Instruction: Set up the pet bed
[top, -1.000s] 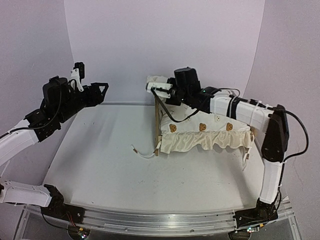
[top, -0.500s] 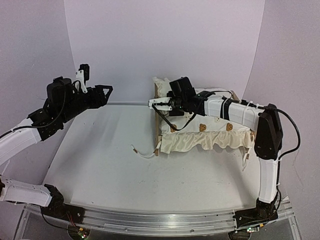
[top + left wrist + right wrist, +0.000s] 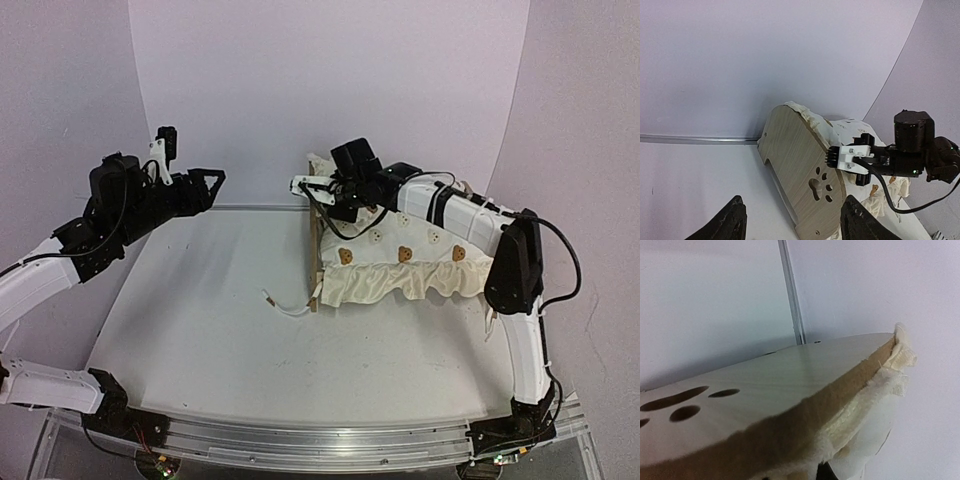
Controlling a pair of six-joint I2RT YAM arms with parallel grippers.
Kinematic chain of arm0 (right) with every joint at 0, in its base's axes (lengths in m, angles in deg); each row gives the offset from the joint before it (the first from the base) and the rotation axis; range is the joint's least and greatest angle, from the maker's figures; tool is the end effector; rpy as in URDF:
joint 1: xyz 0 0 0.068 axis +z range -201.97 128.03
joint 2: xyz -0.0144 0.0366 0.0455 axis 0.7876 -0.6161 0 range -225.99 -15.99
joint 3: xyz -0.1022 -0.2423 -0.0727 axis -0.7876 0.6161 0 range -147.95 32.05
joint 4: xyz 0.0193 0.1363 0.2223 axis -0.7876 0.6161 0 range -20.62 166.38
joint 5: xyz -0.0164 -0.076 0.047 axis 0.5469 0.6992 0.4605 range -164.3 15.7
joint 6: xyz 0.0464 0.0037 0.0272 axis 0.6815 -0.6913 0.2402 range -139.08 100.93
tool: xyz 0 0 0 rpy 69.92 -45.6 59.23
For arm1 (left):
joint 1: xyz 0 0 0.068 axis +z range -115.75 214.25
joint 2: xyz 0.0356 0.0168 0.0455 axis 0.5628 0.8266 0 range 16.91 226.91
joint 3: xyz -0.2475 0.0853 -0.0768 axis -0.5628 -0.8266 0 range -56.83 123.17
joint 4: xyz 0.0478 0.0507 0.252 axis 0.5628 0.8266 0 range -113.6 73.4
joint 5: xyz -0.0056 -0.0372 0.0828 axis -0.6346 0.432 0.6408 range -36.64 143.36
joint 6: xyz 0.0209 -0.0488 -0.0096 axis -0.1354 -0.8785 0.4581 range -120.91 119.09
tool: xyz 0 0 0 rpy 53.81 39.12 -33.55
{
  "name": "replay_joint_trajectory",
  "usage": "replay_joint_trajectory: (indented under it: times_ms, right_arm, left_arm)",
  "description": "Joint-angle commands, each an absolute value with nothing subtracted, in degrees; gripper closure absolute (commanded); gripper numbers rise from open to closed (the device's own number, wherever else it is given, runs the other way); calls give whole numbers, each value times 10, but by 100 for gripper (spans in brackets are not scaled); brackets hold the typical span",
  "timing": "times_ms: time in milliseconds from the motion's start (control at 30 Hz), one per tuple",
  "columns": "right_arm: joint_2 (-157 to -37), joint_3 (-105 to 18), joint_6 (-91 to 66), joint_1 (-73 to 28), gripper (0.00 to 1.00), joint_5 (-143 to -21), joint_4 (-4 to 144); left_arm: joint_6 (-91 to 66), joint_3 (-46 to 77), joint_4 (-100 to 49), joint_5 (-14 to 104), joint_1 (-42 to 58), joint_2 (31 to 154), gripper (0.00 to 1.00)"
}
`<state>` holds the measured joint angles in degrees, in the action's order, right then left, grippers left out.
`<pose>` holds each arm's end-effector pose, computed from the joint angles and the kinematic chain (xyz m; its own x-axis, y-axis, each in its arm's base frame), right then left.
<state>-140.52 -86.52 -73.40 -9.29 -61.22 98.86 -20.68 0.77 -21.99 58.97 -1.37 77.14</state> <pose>0.3790 0.3384 0.3022 0.1776 -0.9125 -0.3685 -0.6523 0.1713 -0.7384 0.2017 -0.1401 0.3833 -0.2256 -0.2524 -0.9409 0.4506 0.8293 -0.3305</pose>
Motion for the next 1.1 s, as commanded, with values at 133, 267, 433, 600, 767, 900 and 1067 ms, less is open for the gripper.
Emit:
replay_joint_trajectory:
  times_ms: [133, 267, 433, 600, 767, 900, 1067]
  right_arm:
    - [-1435, -892, -652, -100, 85, -661, 1029]
    - [-1407, -887, -655, -102, 78, -671, 1029]
    - [-1321, -834, -672, -105, 44, -690, 1028]
    - [-1243, -794, -649, -110, 11, -699, 1044]
    - [-1141, -716, -571, -112, 2, -666, 1058]
    - [-1059, -637, -360, -209, 2, -690, 1051]
    - [-969, -499, -147, -412, 2, -793, 1020]
  left_arm:
    - [-219, 3, -233, 576, -13, 749, 36]
    - [-218, 7, -233, 576, -13, 749, 36]
    - [-214, 10, -251, 572, -13, 754, 36]
    - [-213, 12, -256, 562, -13, 770, 36]
    - [-200, 20, -257, 564, -13, 778, 36]
    - [-183, 38, -233, 585, -4, 784, 33]
    - [-220, 42, -187, 503, 131, 790, 24]
